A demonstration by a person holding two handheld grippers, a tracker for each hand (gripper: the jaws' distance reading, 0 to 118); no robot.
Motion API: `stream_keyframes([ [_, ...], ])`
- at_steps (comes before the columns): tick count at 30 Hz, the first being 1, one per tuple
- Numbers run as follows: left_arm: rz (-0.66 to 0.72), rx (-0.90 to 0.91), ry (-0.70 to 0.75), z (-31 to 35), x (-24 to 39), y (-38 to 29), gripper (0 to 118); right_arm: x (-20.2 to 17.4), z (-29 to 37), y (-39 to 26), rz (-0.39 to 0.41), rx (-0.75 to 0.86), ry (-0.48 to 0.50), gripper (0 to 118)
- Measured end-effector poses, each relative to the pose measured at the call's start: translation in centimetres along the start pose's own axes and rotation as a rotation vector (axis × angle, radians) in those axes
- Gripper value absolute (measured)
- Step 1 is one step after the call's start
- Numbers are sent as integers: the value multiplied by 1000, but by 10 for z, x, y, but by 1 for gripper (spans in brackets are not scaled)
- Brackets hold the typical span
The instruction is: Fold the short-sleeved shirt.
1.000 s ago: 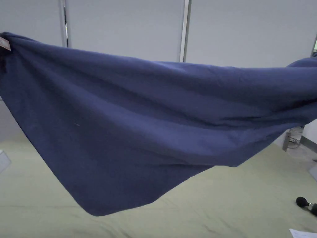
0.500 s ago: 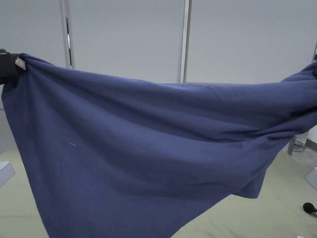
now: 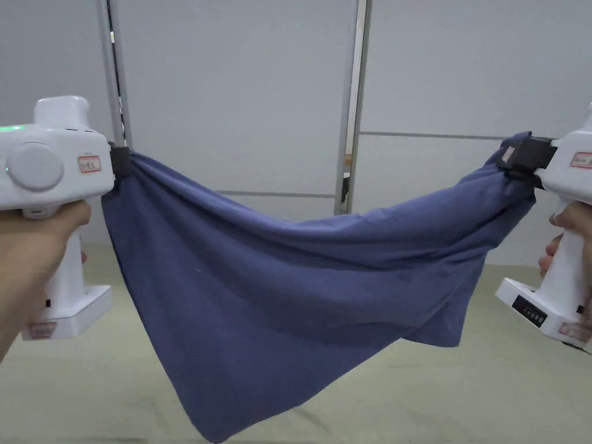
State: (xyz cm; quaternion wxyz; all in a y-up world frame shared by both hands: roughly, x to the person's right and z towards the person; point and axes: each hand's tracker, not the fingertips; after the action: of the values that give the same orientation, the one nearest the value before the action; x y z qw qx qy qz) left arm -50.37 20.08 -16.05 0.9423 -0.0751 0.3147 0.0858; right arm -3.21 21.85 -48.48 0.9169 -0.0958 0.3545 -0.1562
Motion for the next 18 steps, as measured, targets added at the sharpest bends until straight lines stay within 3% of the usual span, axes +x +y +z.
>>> stream_keyframes([
  [2, 47, -33, -17, -34, 9, -3, 3, 9, -47, -6, -17, -20, -45, 14],
  [9, 7, -91, 27, -141, 23, -20, 3, 46, -159, -33, -40, -29, -115, 14],
  [12, 159, -112, -49, -159, 20, -36, 3, 54, -178, -52, -134, -50, -133, 14],
  [13, 154, -102, -40, -167, 17, -42, 3, 58, -181, -61, -186, -31, -131, 14],
  [18, 92, -147, -54, -169, 14, -71, 3, 67, -182, -105, -117, -101, -146, 14],
])
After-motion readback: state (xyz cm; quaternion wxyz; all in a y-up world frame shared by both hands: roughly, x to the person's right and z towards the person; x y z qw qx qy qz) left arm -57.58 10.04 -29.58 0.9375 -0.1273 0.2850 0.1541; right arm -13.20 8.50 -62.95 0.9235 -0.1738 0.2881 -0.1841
